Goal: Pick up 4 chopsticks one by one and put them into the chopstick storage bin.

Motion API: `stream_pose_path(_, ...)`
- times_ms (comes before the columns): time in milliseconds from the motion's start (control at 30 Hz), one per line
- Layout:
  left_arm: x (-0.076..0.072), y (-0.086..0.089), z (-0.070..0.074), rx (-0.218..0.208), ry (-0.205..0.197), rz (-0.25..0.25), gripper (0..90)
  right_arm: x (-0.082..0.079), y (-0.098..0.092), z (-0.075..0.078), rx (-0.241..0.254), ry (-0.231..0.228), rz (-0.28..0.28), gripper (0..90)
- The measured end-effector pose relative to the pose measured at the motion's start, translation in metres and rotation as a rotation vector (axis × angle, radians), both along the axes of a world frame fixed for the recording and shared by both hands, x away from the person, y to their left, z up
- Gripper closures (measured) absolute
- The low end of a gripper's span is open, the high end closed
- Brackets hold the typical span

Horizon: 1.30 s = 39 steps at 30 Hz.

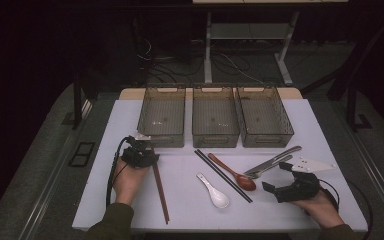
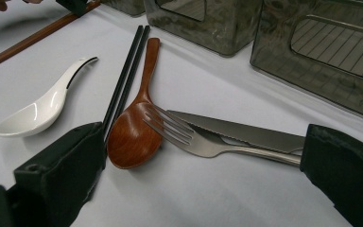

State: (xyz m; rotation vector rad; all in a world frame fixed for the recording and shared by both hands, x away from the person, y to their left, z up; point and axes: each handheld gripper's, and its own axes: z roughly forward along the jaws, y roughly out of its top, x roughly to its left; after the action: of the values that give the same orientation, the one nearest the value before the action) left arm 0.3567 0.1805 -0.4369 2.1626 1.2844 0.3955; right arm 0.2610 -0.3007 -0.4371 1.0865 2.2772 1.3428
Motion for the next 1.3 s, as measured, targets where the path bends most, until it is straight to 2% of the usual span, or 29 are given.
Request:
stream_pose_path(333,0.000,0.000,0.000,-0.003,-0.006,-0.042,65.6,0.000,0.000,0.000,0.000,0.000,0.000,1.1)
stream_pose_path(667,0.000,-0.009,0.000,-0.015,-0.003,-0.142,68.3,0.000,0.000,0.000,0.000,-0.001,0.001,1.1)
stream_pose_path(933,0.001,-0.027,0.000,-0.015,0.000,-0.230,69.2,0.000,0.000,0.000,-0.002,0.000,0.002,1.1)
stream_pose_path(1000,0.002,-0.032,-0.001,-0.032,0.004,-0.247,69.7,0.000,0.000,0.000,-0.004,0.001,0.004,1.1)
stream_pose_path(1100,0.003,-0.040,-0.001,-0.028,0.002,-0.280,69.9,0.000,0.001,0.000,-0.003,0.003,0.003,1.1)
stream_pose_path(1300,0.005,-0.054,-0.001,-0.032,0.003,-0.320,71.2,0.000,0.000,0.000,0.002,0.002,0.002,1.1)
